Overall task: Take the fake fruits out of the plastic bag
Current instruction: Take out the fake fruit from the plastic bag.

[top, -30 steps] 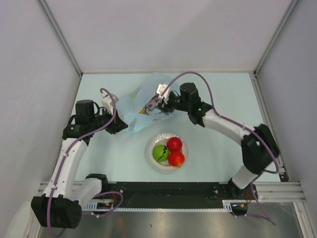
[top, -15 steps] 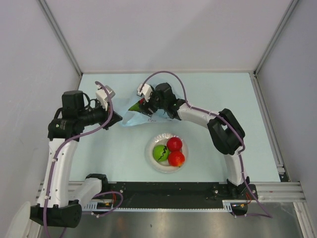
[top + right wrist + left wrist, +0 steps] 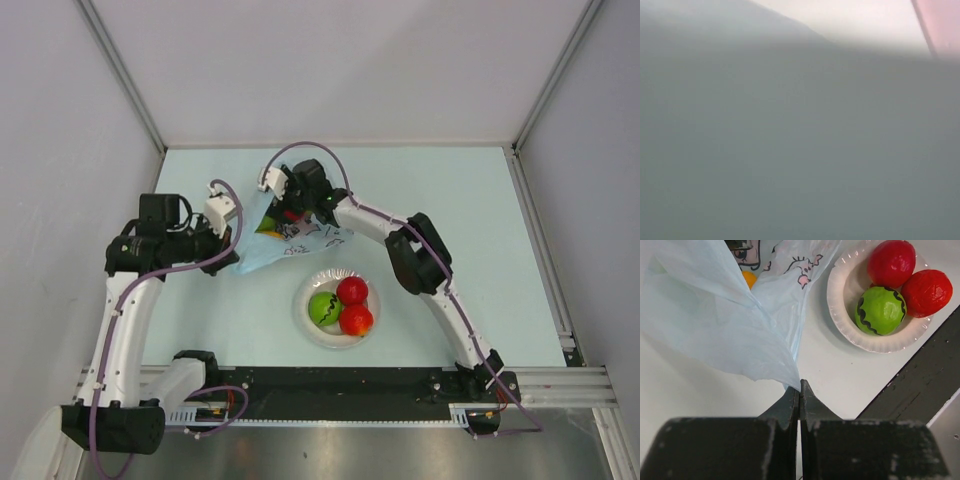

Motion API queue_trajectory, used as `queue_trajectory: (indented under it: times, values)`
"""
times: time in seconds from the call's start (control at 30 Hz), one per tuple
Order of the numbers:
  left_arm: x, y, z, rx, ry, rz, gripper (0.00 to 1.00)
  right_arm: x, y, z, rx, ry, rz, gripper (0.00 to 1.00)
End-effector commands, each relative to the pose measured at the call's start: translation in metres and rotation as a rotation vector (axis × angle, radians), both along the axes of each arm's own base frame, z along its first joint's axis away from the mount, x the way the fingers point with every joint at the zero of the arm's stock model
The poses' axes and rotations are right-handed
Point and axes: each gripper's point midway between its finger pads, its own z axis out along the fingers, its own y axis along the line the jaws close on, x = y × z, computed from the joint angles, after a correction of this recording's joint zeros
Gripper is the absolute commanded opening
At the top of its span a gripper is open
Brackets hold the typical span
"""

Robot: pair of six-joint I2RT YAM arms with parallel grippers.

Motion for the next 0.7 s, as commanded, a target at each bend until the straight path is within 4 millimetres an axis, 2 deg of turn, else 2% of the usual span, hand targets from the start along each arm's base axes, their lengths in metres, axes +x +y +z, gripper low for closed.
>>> queue_trajectory:
  times: [0.0,0.03,0.17,0.23,0.27,0.33,0.37,0.4,0.43,0.47,0.5,0.53,0.57,0.6,0.63,0.67]
  values:
    - [0.005,0.004,0.002,0.015,-0.044,0.016,0.0,0.015,-0.002,-0.009,-0.05,0.024,0.019,1.0]
    - [0.006,0.004,0.002,0.015,-0.047,0.016,0.0,0.016,-0.003,-0.026,-0.073,0.049,0.015,1.0]
    - [0.007,0.006,0.0,0.022,-0.051,0.022,0.0,0.022,-0.01,-0.032,-0.089,0.09,-0.002,1.0]
    - [0.008,0.005,-0.002,0.018,-0.048,0.019,0.0,0.022,-0.014,-0.035,-0.066,0.112,0.026,0.9]
    - [0.009,0.005,-0.002,0.017,-0.05,0.02,0.0,0.023,-0.014,-0.03,-0.057,0.104,0.028,0.77]
    - [0.01,0.004,-0.004,0.008,-0.039,0.027,0.0,0.022,-0.015,-0.024,-0.053,0.109,0.03,0.68]
    - [0.013,0.004,-0.004,0.005,-0.044,0.031,0.0,0.02,-0.014,-0.008,-0.035,0.098,0.039,0.59]
    - [0.014,0.003,-0.004,-0.004,-0.039,0.037,0.0,0.016,-0.015,0.0,-0.021,0.105,0.046,0.55]
    - [0.015,0.002,-0.005,-0.009,-0.036,0.041,0.0,0.006,-0.017,-0.001,-0.015,0.128,0.067,0.53]
    - [0.02,0.001,-0.004,-0.016,-0.045,0.044,0.0,0.001,-0.018,0.028,0.016,0.104,0.076,0.49]
    - [0.022,0.0,-0.005,-0.024,-0.039,0.046,0.0,-0.006,-0.018,0.042,0.039,0.1,0.084,0.48]
    - [0.024,0.0,-0.006,-0.028,-0.039,0.046,0.0,-0.018,-0.024,0.033,0.035,0.13,0.099,0.47]
    - [0.029,-0.002,-0.005,-0.035,-0.054,0.044,0.01,-0.027,-0.024,0.039,0.042,0.135,0.115,0.46]
    - [0.031,-0.002,-0.005,-0.045,-0.051,0.052,0.0,-0.035,-0.028,0.067,0.07,0.118,0.124,0.45]
    - [0.035,-0.003,-0.006,-0.048,-0.049,0.055,0.0,-0.048,-0.032,0.059,0.06,0.157,0.141,0.45]
    - [0.039,-0.003,-0.007,-0.053,-0.05,0.059,0.0,-0.058,-0.034,0.065,0.063,0.166,0.155,0.45]
